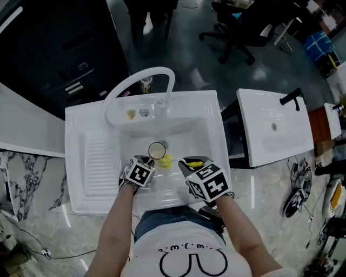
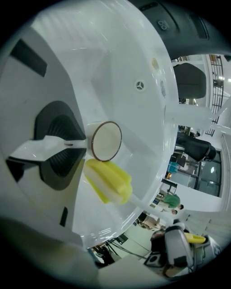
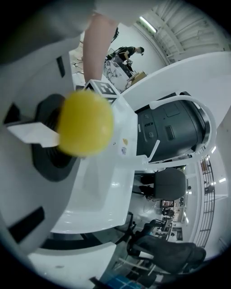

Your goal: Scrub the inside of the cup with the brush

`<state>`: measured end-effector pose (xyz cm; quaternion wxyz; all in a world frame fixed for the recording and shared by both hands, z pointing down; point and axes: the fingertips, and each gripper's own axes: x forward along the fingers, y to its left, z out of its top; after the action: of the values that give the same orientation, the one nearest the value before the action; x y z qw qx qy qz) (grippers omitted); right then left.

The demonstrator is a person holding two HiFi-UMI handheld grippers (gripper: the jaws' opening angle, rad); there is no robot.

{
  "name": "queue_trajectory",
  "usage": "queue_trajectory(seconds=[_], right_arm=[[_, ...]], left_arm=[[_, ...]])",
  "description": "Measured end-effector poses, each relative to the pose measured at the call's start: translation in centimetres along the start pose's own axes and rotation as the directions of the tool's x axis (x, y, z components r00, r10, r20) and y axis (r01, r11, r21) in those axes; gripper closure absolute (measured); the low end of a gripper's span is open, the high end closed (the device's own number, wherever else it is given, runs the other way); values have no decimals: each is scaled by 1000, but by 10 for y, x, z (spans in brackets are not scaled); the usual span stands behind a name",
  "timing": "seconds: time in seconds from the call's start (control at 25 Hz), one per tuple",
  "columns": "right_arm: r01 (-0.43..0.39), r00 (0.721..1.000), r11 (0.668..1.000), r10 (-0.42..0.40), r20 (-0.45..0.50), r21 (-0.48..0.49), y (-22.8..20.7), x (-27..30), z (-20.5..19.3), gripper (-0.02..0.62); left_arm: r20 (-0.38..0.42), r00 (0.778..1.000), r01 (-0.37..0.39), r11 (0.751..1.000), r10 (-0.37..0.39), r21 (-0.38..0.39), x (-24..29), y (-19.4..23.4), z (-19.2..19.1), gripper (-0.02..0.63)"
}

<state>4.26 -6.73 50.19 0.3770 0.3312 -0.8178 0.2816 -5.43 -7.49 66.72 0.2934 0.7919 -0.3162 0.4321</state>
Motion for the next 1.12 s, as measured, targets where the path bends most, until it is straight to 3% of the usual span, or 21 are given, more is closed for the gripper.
queue_trajectory(seconds=[0.48,0.64,1.12], right_arm=[[-7,1000,993,4,31,122,12,56,-6,549],[-6,1000,993,3,26,117,14,70,-10,551],[25,986,999,-32,165,45,-5,-2,28,549]], left_arm=[[25,999,31,997,-29,-66,0,0,4,540],[25,999,34,997,-32,-64,-1,0,3,540],[-50,998,31,999,-30,23,-4,1,-14,538]])
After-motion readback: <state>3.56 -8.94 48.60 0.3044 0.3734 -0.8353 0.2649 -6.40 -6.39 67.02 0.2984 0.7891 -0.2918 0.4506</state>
